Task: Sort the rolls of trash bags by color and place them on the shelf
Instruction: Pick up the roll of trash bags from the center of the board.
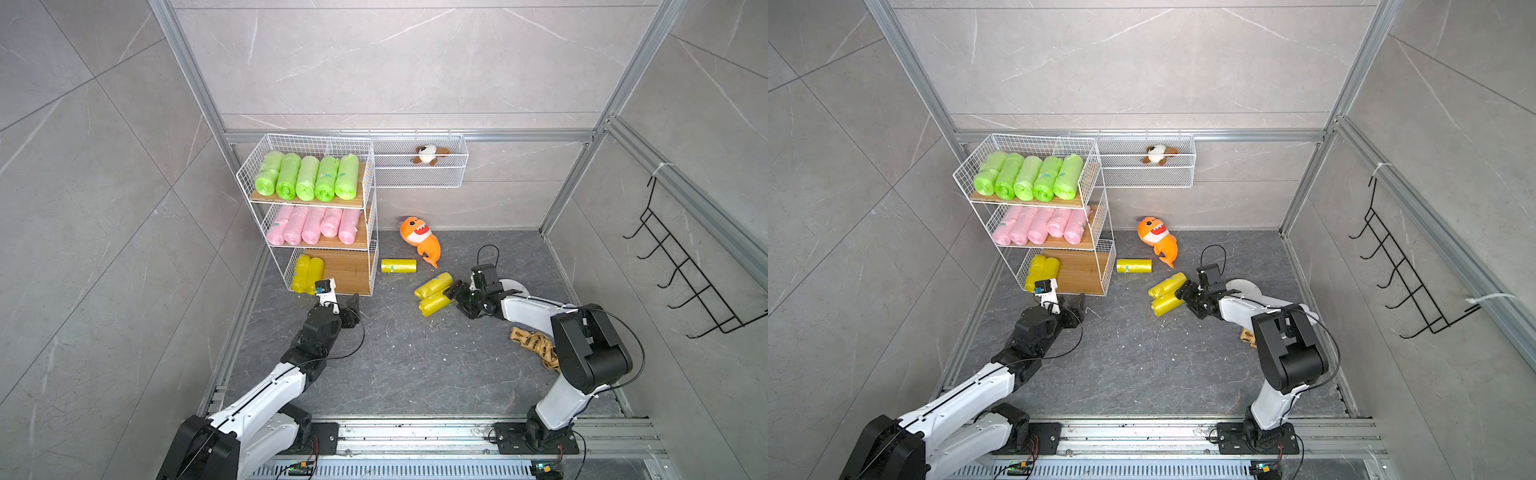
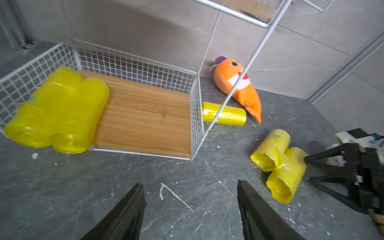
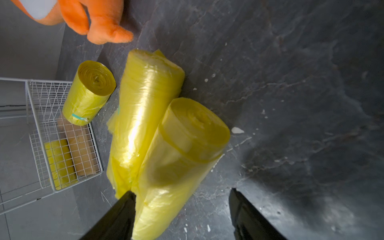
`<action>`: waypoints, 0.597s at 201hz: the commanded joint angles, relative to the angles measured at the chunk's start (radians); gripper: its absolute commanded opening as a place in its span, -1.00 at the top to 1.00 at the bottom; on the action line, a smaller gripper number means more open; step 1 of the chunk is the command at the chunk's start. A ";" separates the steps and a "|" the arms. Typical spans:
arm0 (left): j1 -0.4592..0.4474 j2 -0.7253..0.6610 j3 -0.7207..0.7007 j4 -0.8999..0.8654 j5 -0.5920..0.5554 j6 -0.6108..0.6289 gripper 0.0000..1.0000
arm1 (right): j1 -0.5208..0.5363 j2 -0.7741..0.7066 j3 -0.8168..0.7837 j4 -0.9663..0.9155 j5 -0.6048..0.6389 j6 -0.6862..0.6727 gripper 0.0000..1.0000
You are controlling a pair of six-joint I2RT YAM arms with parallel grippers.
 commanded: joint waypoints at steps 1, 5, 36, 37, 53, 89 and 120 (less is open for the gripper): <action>-0.024 -0.004 0.009 0.047 0.091 -0.107 -0.46 | -0.004 0.034 0.032 0.001 0.028 0.062 -0.48; -0.028 -0.002 0.011 0.047 0.092 -0.108 -0.46 | -0.003 0.039 0.033 0.002 0.030 0.068 -0.48; -0.057 0.007 0.007 0.055 0.086 -0.102 -0.46 | -0.002 0.059 0.046 0.025 0.033 0.109 -0.48; -0.057 0.008 0.006 0.055 0.085 -0.100 -0.46 | -0.002 0.060 0.047 0.024 0.033 0.109 -0.48; -0.064 0.008 0.001 0.056 0.084 -0.099 -0.46 | -0.002 0.065 0.058 0.021 0.039 0.115 -0.48; -0.074 0.004 -0.035 0.080 0.087 -0.098 -0.46 | -0.001 0.081 0.079 0.024 0.056 0.123 -0.49; -0.076 0.000 -0.069 0.109 0.095 -0.088 -0.47 | 0.002 0.109 0.112 0.003 0.077 0.123 -0.47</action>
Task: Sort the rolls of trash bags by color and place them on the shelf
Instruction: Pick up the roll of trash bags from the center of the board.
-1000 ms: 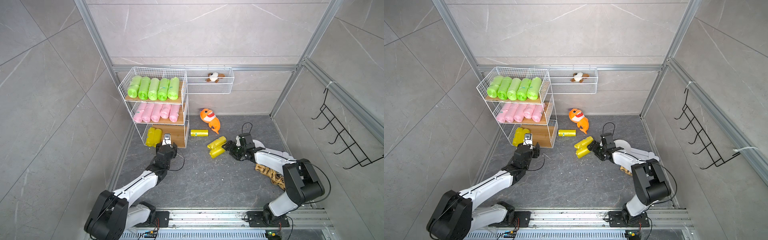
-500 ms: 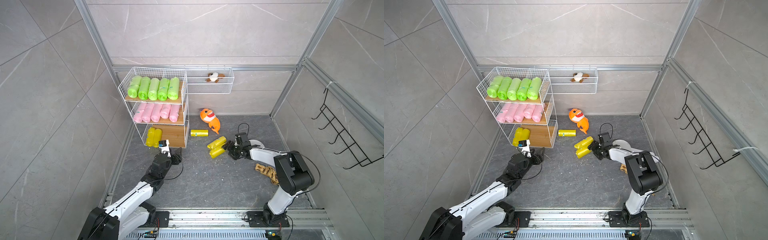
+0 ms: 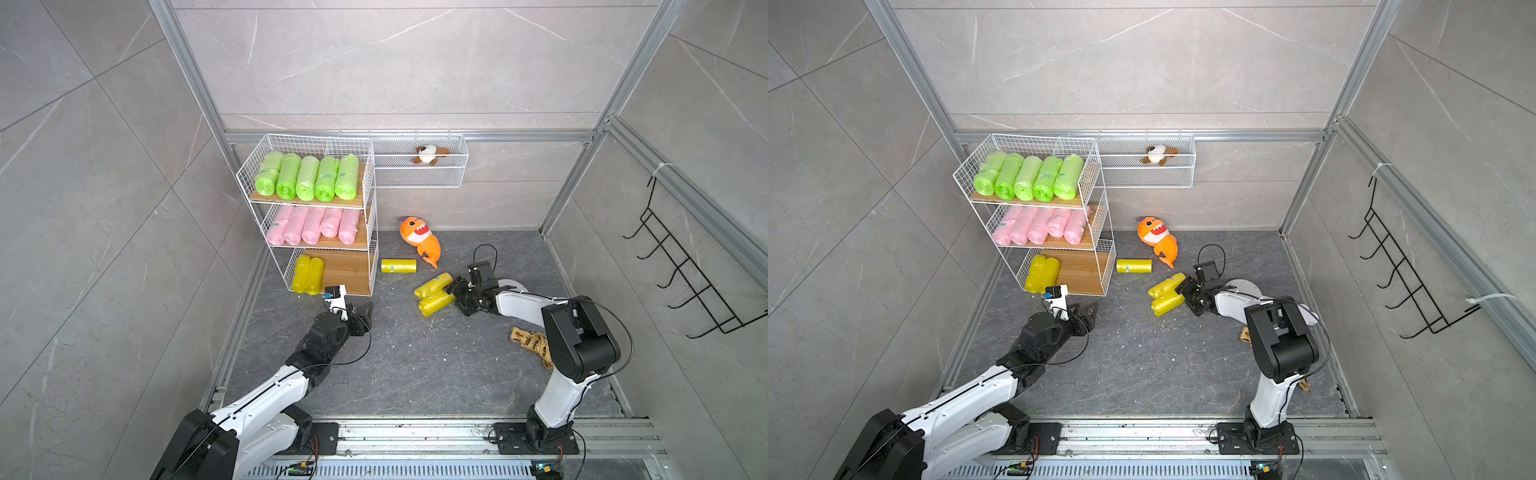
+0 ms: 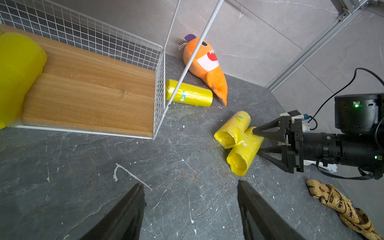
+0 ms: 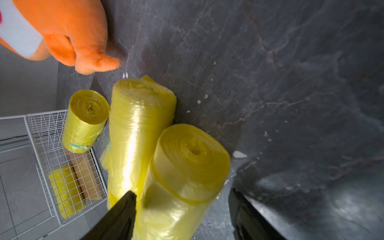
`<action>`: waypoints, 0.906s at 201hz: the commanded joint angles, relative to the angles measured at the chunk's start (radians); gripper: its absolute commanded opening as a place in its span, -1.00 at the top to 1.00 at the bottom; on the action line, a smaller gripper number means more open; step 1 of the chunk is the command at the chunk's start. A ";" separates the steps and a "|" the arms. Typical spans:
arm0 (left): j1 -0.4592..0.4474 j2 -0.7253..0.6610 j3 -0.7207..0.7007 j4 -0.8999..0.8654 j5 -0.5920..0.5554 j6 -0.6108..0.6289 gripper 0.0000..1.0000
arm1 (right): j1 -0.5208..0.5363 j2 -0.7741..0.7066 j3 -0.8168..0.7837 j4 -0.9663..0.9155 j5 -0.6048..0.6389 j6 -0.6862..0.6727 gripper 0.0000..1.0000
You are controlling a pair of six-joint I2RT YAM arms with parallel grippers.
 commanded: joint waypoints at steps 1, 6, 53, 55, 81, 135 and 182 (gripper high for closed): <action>-0.004 -0.008 -0.017 0.067 0.025 -0.002 -0.47 | 0.002 0.031 0.042 -0.011 0.038 0.014 -0.47; -0.003 -0.007 -0.019 0.066 0.025 0.001 -0.47 | 0.002 0.036 0.044 -0.017 0.042 0.015 -0.45; -0.005 -0.005 -0.018 0.061 0.062 -0.021 -0.47 | 0.015 0.029 0.012 0.006 0.069 0.032 -0.18; -0.006 -0.006 -0.019 0.060 0.064 -0.023 -0.47 | 0.016 0.026 0.009 0.008 0.071 0.035 -0.16; -0.011 -0.037 -0.028 0.046 0.068 -0.045 -0.47 | 0.022 -0.025 -0.045 0.053 0.095 0.045 0.08; -0.030 -0.115 -0.059 0.047 0.061 -0.119 -0.47 | 0.034 -0.207 -0.174 0.141 0.121 0.073 0.39; -0.115 -0.053 -0.021 0.190 0.133 -0.215 -0.52 | 0.100 -0.364 -0.230 0.183 0.102 0.107 0.39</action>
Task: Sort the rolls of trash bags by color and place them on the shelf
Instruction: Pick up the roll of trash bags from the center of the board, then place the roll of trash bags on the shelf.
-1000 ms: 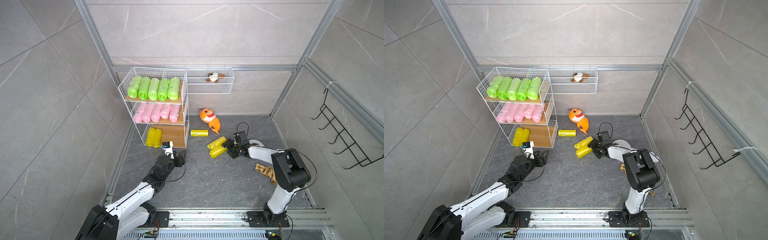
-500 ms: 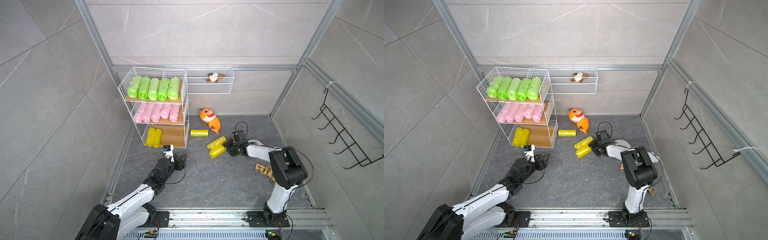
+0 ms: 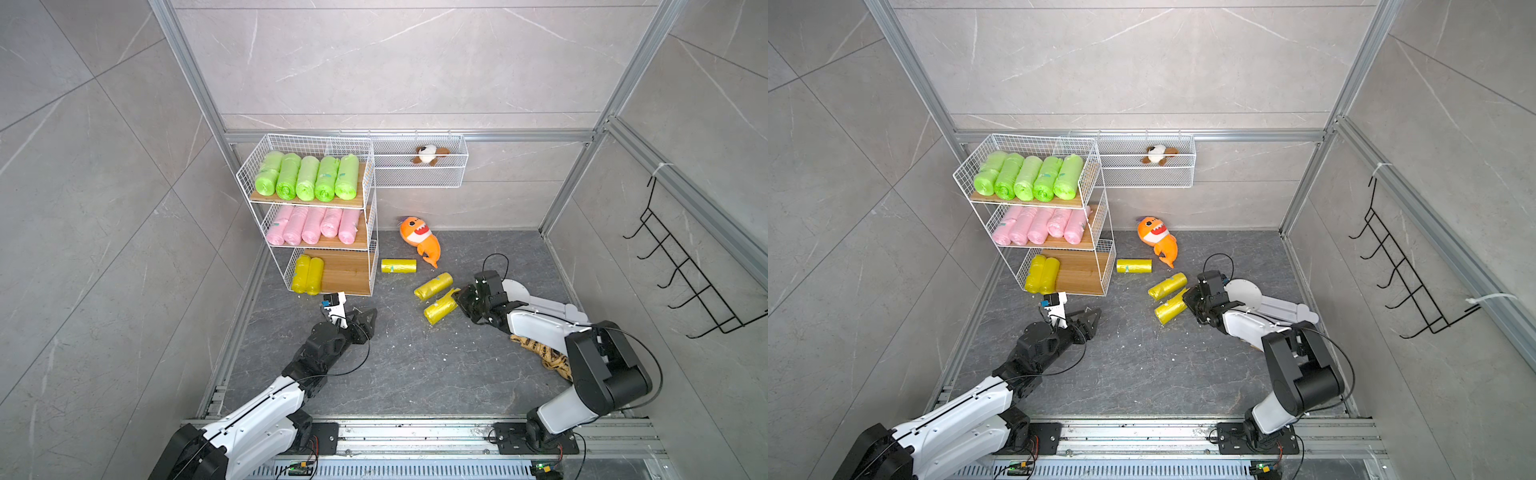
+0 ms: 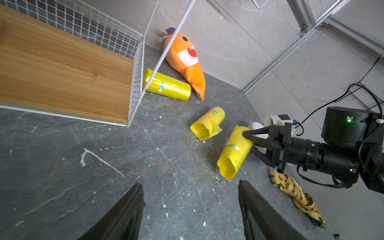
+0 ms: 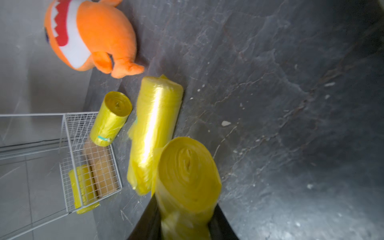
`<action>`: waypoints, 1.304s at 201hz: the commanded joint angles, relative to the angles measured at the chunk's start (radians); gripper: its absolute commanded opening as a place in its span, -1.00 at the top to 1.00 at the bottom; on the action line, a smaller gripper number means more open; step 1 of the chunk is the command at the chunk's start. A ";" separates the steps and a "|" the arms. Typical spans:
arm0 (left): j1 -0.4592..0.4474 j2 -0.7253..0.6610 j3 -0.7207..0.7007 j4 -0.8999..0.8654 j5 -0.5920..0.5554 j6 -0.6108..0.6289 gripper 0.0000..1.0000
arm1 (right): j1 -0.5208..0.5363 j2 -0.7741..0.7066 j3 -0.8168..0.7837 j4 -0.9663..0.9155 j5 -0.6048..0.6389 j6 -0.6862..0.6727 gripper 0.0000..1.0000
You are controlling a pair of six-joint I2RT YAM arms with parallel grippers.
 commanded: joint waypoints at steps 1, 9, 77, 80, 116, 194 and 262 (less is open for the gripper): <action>-0.048 0.040 0.037 0.138 0.053 -0.077 -0.52 | 0.041 -0.091 -0.014 0.074 -0.005 0.040 0.39; -0.069 0.066 0.049 0.170 0.054 -0.095 -0.54 | 0.057 -0.114 -0.014 0.076 -0.006 0.043 0.39; -0.114 0.369 0.178 0.452 0.201 -0.251 -0.70 | 0.189 -0.177 0.053 0.099 -0.049 0.070 0.37; -0.113 0.378 0.184 0.453 0.203 -0.252 -0.70 | 0.194 -0.177 0.055 0.100 -0.051 0.072 0.37; -0.114 0.462 0.246 0.446 0.249 -0.257 -0.71 | 0.231 -0.210 0.057 0.104 -0.057 0.074 0.37; -0.115 0.527 0.290 0.414 0.363 -0.227 -0.39 | 0.244 -0.222 0.074 0.088 -0.076 0.037 0.37; -0.098 0.460 0.293 0.255 0.369 -0.108 -0.51 | 0.244 -0.235 0.116 0.003 -0.082 -0.077 0.37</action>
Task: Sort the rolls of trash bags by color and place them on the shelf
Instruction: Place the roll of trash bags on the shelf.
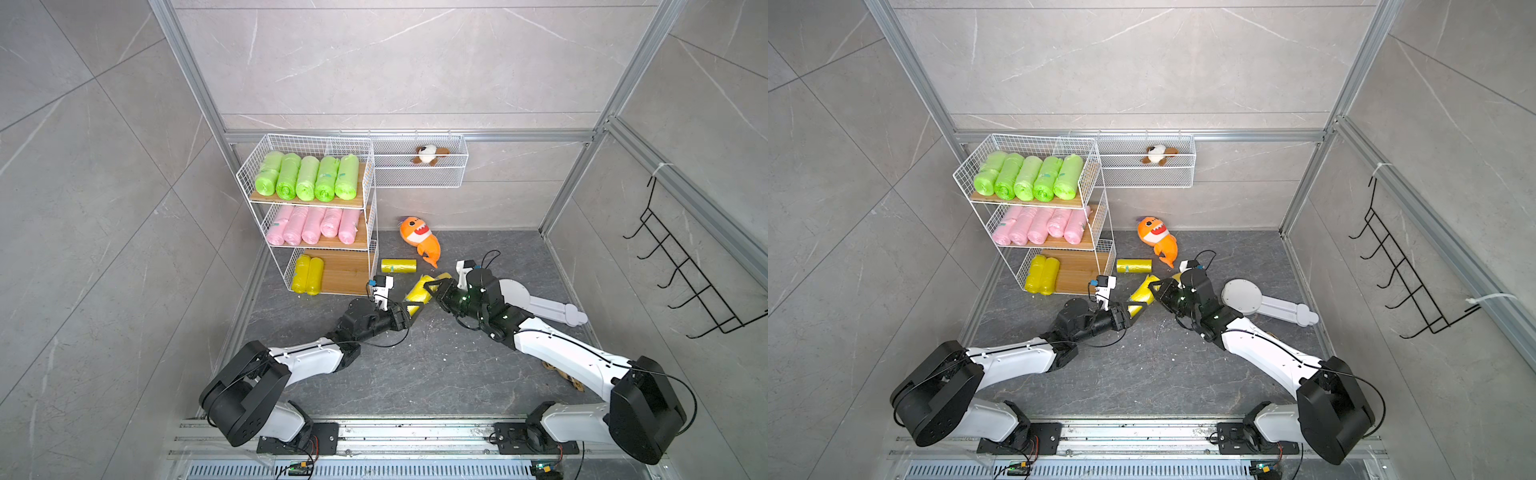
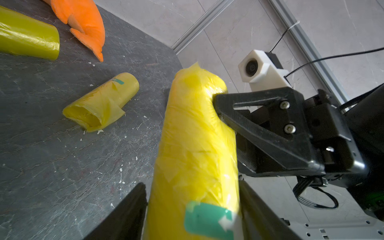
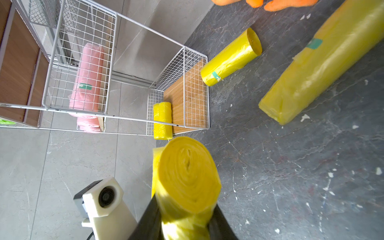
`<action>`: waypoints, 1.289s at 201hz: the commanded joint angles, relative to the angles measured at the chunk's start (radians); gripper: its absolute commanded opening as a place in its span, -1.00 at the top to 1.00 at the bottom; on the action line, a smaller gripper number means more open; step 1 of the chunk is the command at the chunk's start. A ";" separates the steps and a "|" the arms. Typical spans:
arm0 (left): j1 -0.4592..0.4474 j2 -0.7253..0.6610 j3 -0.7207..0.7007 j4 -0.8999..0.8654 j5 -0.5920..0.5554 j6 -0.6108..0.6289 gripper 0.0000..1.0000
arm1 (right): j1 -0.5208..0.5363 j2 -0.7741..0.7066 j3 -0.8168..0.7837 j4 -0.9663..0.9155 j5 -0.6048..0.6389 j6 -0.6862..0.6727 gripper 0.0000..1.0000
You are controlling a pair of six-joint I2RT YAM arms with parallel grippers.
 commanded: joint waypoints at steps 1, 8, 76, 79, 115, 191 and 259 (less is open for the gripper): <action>0.015 -0.049 0.014 -0.030 0.022 0.061 -0.51 | 0.006 -0.029 0.044 -0.015 -0.014 -0.058 0.37; 0.021 -0.055 0.009 -0.027 0.020 0.060 -0.52 | 0.006 -0.028 0.047 -0.021 -0.012 -0.064 0.37; 0.030 -0.018 0.012 0.052 0.077 0.045 0.18 | 0.006 -0.001 0.069 -0.026 -0.023 -0.077 0.37; 0.030 -0.018 0.012 0.054 0.078 0.045 0.20 | 0.006 0.001 0.069 -0.027 -0.022 -0.077 0.36; 0.044 -0.023 -0.004 0.058 0.085 0.050 0.45 | 0.005 -0.003 0.080 -0.062 0.007 -0.126 0.24; 0.168 -0.202 -0.161 -0.179 -0.020 0.162 0.54 | -0.004 -0.130 0.032 -0.177 0.136 -0.313 -0.52; 0.194 -0.411 -0.127 -0.662 -0.593 0.340 0.57 | -0.004 -0.123 0.022 -0.192 0.169 -0.390 -0.54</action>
